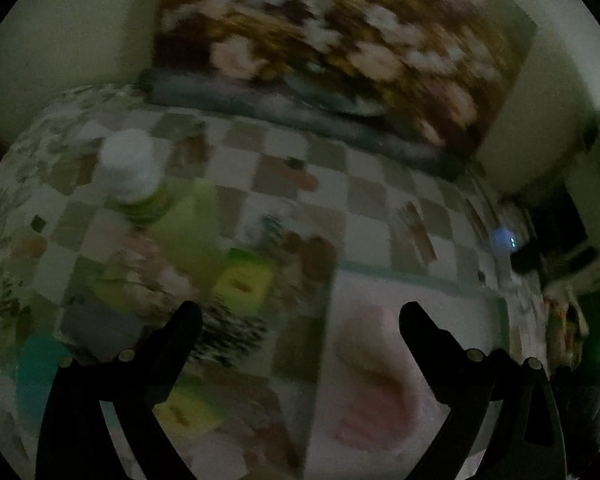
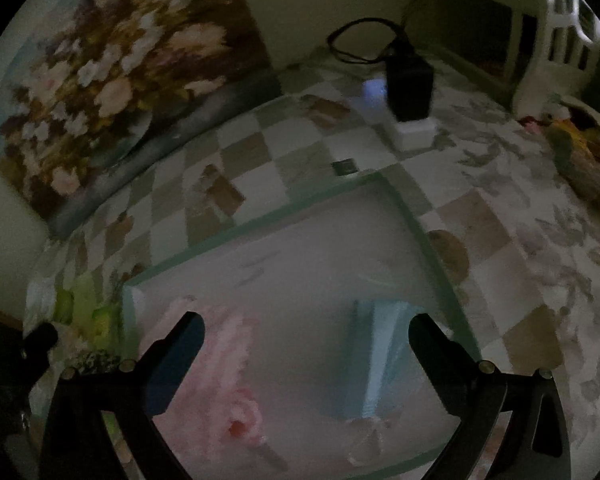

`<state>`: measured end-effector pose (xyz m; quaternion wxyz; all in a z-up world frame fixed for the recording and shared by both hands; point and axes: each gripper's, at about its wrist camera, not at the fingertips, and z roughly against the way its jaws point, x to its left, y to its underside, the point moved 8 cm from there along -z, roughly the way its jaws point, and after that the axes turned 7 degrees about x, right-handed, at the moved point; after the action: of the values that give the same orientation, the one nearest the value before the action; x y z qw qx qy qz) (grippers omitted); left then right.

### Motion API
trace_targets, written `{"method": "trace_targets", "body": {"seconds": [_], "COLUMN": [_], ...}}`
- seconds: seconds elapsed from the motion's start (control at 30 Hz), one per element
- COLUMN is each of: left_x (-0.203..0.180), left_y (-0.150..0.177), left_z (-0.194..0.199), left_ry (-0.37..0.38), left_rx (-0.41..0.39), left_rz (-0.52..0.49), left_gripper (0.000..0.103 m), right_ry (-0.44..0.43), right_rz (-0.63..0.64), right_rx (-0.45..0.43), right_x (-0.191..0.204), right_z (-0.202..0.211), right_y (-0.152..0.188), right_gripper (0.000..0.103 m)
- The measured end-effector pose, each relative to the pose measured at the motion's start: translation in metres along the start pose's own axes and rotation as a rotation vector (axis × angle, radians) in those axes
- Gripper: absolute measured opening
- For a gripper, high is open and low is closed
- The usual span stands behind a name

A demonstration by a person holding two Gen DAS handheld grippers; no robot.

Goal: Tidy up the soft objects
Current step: 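Withdraw both grippers from the tray back toward the remaining items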

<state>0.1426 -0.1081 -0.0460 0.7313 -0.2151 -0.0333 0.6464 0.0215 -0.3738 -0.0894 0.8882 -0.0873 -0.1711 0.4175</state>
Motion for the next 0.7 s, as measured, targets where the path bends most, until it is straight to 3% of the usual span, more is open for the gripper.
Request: {"method": "trace_targets", "body": {"seconds": [0.27,0.53,0.7], "left_x": [0.066,0.116,0.133], "left_y": [-0.020,-0.026,-0.030], "left_z": [0.020,0.040,0.051], "left_ry": [-0.052,-0.151,-0.116], "left_rx": [-0.075,-0.141,-0.192], "left_rz": [0.135,0.197,0.227], "left_gripper": [0.099,0.099,0.099], "right_ry": [0.005,-0.005,-0.023], "right_rz": [0.042,0.084,0.110], "right_rx": [-0.028,-0.058,-0.090], "right_x": [0.017,0.044,0.066], "right_z": [-0.001,0.000,0.004], "right_y": [0.002,0.003,0.003], "right_gripper": [0.103,0.103,0.103]}}
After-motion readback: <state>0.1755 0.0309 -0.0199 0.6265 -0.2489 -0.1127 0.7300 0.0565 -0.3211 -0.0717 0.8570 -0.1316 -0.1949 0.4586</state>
